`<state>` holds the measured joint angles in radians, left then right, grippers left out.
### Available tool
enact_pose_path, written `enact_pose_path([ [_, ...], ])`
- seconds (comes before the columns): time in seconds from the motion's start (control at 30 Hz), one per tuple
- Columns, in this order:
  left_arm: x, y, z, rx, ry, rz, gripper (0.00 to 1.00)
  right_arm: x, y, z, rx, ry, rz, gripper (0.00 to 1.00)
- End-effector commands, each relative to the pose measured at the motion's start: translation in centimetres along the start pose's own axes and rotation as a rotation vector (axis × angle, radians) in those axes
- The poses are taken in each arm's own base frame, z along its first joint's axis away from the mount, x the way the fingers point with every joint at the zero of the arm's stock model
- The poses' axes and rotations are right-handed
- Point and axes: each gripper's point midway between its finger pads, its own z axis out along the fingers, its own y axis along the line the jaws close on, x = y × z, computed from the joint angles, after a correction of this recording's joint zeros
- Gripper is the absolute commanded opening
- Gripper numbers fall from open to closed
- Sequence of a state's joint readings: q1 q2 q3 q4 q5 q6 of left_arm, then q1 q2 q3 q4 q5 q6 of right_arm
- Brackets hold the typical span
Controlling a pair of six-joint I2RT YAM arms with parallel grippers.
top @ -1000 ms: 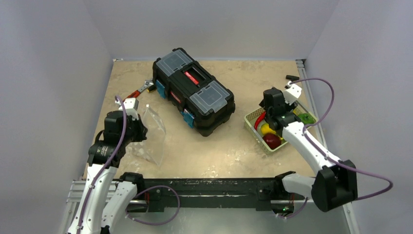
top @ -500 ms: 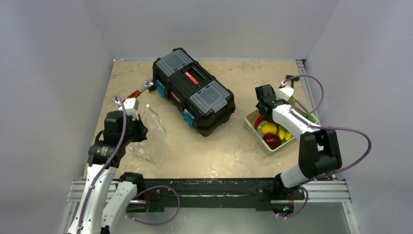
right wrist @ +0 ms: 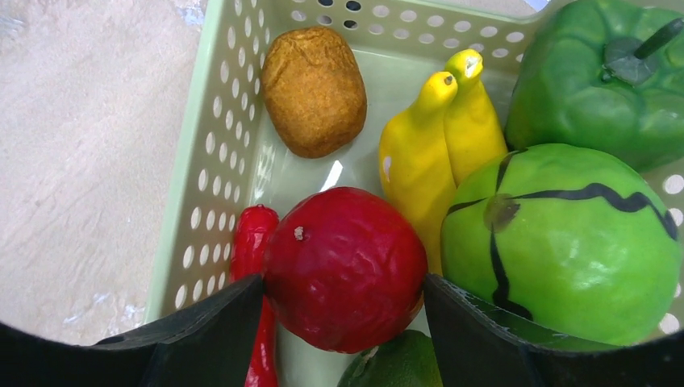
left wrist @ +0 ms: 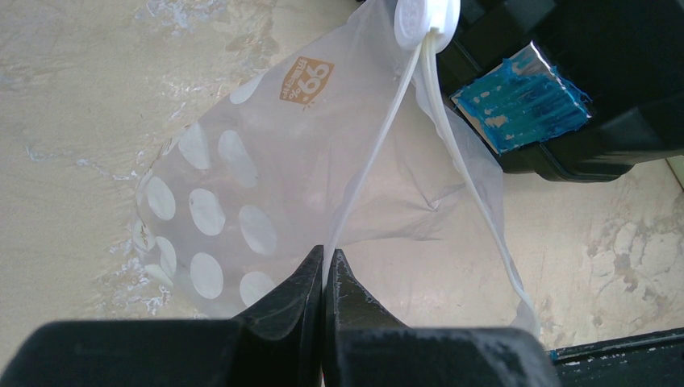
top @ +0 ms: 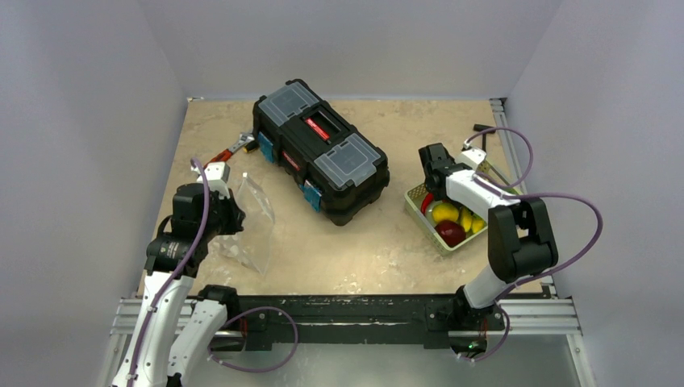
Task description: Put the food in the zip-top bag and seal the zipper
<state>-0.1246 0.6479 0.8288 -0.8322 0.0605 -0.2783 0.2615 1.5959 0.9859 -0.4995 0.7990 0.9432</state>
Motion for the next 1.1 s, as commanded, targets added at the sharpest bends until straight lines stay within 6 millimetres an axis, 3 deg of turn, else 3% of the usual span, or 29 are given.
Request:
enact_pose_path([
  [0.0,-1.9,-0.6,-0.6,0.022,-0.059,-0.011,0.0,-0.3,0.3,0.7,0.029,-0.018,0.01,0.7],
  [0.2,-1.9,-0.7,-0.6,0.026,-0.06,-0.012,0.0,-0.1,0.3,0.8,0.036,-0.005,-0.004,0.63],
  [0.37,-1.8,-0.7,-0.6,0.028,-0.057,-0.013,0.0,-1.2,-0.1,-0.2,0.018,-0.032,0.027,0.33],
  [0.6,-1.8,-0.8,-0.5,0.03,-0.052,-0.013,0.0,-2.8,-0.7,-1.7,-0.008,-0.06,0.066,0.07],
  [0.73,-1.8,-0.7,-0.4,0.027,-0.054,-0.015,0.0,-3.8,-1.3,-2.7,-0.024,-0.076,0.086,0.0],
  [0.9,-1.8,-0.8,-0.4,0.031,-0.05,-0.014,0.0,-5.6,-1.4,-4.6,-0.102,-0.108,0.117,0.0],
  [1.07,-1.7,-0.8,-0.3,0.033,-0.046,-0.015,0.0,-8.4,-0.3,-8.5,-0.342,-0.157,0.145,0.0],
])
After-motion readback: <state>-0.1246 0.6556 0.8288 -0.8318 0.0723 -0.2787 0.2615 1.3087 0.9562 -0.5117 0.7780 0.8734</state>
